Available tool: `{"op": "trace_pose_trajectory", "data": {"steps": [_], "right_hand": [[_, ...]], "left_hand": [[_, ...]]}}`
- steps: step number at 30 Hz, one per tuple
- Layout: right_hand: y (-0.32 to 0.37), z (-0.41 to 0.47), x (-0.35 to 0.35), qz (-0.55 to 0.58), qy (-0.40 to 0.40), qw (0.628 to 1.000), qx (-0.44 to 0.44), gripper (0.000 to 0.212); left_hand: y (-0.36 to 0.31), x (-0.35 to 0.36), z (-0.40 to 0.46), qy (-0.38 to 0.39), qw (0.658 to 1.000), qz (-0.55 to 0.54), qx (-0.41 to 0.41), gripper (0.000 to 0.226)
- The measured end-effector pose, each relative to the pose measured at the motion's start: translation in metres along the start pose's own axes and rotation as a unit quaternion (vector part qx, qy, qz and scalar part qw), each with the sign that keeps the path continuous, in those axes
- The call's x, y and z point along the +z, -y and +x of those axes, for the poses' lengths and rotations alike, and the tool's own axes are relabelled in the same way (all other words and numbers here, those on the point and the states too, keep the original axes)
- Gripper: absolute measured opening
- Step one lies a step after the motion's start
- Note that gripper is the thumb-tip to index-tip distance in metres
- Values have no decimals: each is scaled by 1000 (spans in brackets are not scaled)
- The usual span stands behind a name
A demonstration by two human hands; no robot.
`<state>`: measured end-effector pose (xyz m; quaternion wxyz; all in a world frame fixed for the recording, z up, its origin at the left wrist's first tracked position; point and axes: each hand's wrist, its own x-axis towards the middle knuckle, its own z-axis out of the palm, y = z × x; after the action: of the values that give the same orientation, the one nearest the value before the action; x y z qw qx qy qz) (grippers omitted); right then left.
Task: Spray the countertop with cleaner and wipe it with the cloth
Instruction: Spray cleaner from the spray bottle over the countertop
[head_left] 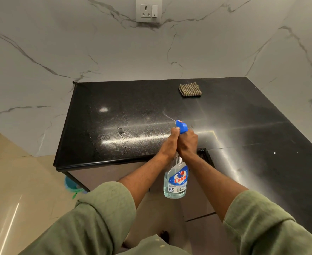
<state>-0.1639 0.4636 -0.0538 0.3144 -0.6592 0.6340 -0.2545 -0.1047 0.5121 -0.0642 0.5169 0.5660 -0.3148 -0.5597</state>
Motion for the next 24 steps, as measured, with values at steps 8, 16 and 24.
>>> {"op": "trace_pose_trajectory", "data": {"steps": [8, 16, 24], "right_hand": [[-15, -6, 5, 26, 42, 999, -20, 34], [-30, -11, 4, -64, 104, 992, -44, 43], [-28, -16, 20, -100, 170, 979, -56, 41]], "left_hand": [[15, -2, -5, -12, 1000, 18, 2, 78], [44, -1, -8, -26, 999, 4, -40, 90], [60, -17, -15, -60, 997, -5, -47, 79]]}}
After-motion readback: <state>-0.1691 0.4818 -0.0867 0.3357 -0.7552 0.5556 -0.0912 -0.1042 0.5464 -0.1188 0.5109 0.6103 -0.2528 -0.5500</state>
